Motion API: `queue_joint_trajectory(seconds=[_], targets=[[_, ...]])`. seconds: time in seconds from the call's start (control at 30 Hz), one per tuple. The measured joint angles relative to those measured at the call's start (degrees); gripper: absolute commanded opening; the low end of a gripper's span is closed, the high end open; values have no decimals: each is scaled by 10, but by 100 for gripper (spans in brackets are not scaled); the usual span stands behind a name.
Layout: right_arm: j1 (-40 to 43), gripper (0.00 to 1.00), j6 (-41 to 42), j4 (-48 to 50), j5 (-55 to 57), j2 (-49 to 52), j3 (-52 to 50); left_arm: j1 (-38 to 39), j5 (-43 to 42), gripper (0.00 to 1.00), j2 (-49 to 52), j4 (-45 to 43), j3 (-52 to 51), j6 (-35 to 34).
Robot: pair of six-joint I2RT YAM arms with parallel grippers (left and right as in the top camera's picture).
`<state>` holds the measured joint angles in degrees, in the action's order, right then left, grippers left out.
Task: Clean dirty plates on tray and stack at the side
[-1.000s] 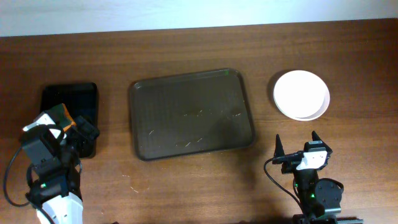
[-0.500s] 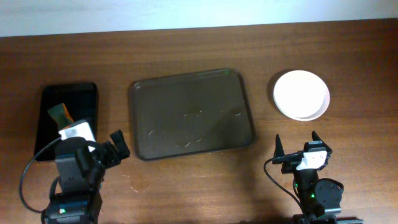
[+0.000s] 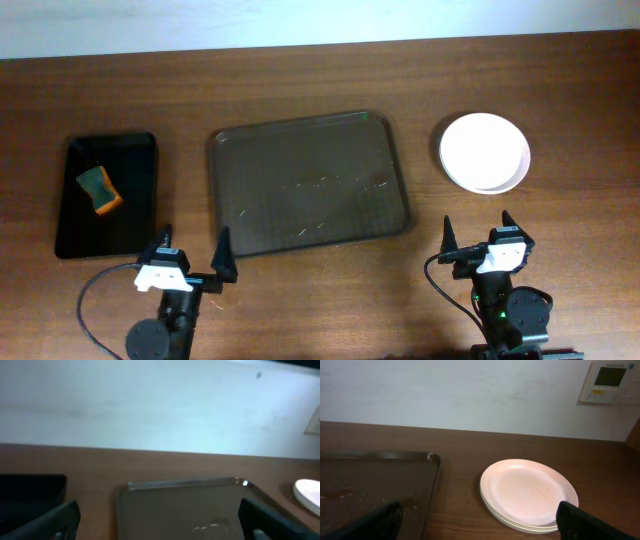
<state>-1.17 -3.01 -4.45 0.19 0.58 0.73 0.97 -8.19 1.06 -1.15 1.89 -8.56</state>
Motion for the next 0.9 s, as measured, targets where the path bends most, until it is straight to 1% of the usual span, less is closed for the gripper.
queue_joint_trajectory(seconds=[0.1,0.17,0.23,0.27,0.33,0.4,0.9], targets=[[0,98,0,0,0,0,0,2,5,100,-2,4,-9,0],[0,98,0,0,0,0,0,2,33,99,-3,47,-9,3],[0,98,0,0,0,0,0,2,53,99,-3,57,-10,29],[0,98,0,0,0,0,0,2,63,99,-3,57,-10,62],[0,98,0,0,0,0,0,2,72,100,-3,59,-10,91],[0,98,0,0,0,0,0,2,76,99,-3,59,-10,102],[0,98,0,0,0,0,0,2,76,99,-3,59,-10,112]])
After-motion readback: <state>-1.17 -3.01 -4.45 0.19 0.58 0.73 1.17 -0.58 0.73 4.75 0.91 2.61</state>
